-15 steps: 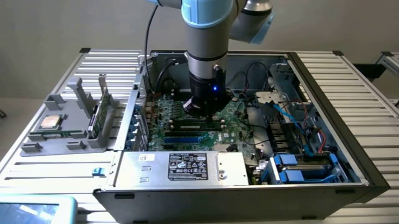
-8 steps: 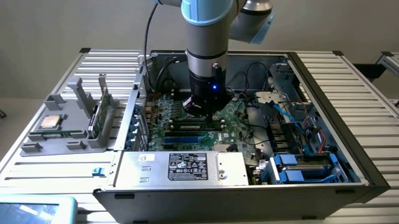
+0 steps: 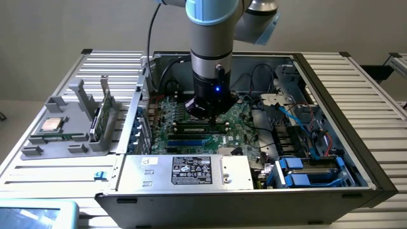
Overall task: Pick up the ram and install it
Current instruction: 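Press down the ram until it locks into place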
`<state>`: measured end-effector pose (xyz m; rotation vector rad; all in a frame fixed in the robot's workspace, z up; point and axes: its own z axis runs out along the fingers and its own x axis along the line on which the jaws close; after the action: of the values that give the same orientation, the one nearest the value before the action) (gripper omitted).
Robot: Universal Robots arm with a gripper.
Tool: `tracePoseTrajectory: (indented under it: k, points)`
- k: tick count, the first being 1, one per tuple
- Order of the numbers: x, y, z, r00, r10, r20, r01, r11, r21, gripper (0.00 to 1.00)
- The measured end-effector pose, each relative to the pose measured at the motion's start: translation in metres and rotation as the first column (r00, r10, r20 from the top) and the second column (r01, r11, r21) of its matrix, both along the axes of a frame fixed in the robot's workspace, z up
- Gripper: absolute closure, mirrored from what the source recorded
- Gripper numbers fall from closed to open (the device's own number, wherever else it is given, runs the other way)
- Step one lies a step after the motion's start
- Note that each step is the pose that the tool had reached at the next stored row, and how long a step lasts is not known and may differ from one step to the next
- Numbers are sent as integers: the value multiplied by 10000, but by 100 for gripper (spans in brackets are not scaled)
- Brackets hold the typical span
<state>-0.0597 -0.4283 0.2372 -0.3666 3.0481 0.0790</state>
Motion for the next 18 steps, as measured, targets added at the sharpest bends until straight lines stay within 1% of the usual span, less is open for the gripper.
tracePoseTrajectory:
  k: [4,8,11,15,17,18]
  points:
    - [0,0,0,9991,-424,-64,424,9991,-1,91]
    - [1,0,0,9959,-894,-114,894,9960,-4,91]
    - [1,0,0,9921,-1245,-149,1245,9922,-8,91]
    - [1,0,0,9848,-1725,-190,1725,9850,-14,91]
    - [2,0,0,9800,-1982,-198,1982,9802,-15,91]
    - [1,0,0,9790,-2031,-199,2031,9792,-15,91]
